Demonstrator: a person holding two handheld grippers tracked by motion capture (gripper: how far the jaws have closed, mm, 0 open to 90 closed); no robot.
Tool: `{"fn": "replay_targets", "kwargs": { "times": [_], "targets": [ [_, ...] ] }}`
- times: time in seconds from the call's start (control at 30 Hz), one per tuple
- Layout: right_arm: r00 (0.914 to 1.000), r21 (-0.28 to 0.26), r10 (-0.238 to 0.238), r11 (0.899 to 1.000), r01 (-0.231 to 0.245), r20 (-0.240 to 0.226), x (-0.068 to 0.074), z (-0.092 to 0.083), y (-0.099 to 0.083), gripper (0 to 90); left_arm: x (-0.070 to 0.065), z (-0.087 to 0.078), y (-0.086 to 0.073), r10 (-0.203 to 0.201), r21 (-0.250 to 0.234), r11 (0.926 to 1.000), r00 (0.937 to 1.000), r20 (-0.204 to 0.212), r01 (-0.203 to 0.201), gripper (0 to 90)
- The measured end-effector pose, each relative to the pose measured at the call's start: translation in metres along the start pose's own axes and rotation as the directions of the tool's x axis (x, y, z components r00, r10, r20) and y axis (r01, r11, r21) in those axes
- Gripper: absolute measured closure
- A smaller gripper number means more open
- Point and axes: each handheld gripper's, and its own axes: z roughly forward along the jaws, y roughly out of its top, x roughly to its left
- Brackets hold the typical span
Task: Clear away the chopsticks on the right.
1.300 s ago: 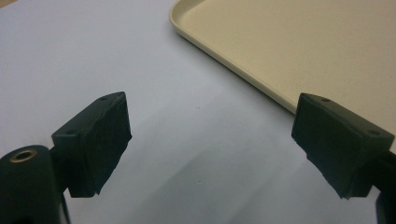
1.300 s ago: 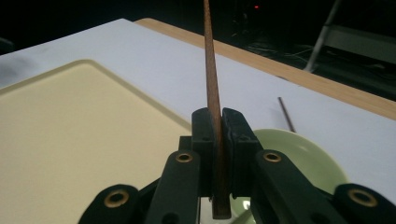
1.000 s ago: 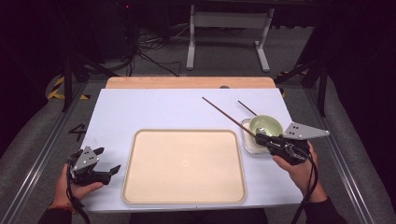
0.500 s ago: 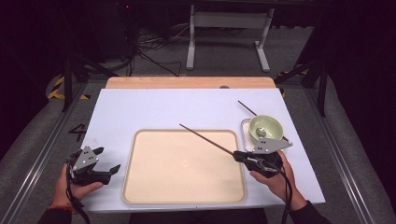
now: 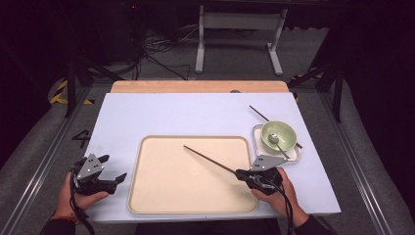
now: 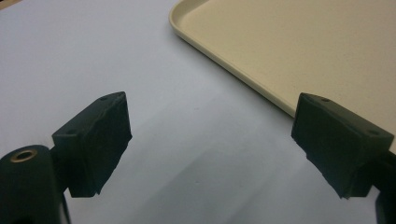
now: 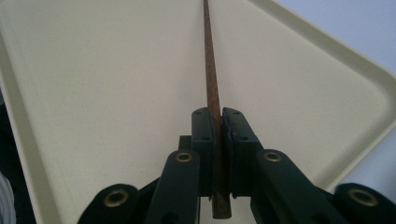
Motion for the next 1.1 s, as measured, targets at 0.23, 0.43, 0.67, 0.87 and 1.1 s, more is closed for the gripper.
{"fn": "replay_targets", "kwargs": {
  "times": [0.23, 0.43, 0.67, 0.87, 1.1],
  "targets": [
    [1.0000, 0.047, -0.001, 0.999, 0.002, -0.004, 0.002, 0.011, -0.004, 84.0, 0.000, 0.001, -0.001, 0.001, 0.001, 1.0000, 1.0000, 0.000, -0.001, 12.8],
    [0.9998, 0.070, 0.016, 0.997, -0.015, -0.010, 0.001, 0.013, -0.006, 76.9, -0.001, 0.001, -0.001, 0.004, 0.006, 1.0000, 1.0000, 0.003, -0.004, 12.8],
    [0.9999, -0.013, 0.006, 1.000, -0.006, 0.011, -0.003, -0.008, 0.002, 75.4, 0.000, 0.000, -0.002, 0.001, 0.002, 1.0000, 1.0000, 0.006, -0.001, 12.7],
    [0.9973, -0.135, 0.002, 0.991, 0.008, 0.074, -0.017, -0.050, 0.012, 72.9, 0.001, 0.000, -0.002, 0.001, 0.004, 1.0000, 1.0000, 0.008, -0.001, 12.6],
    [0.9780, -0.236, 0.042, 0.972, 0.007, 0.205, -0.044, -0.107, 0.016, 67.9, 0.001, 0.001, -0.002, 0.003, 0.009, 1.0000, 0.9999, 0.010, -0.003, 12.6]
  ]
}}
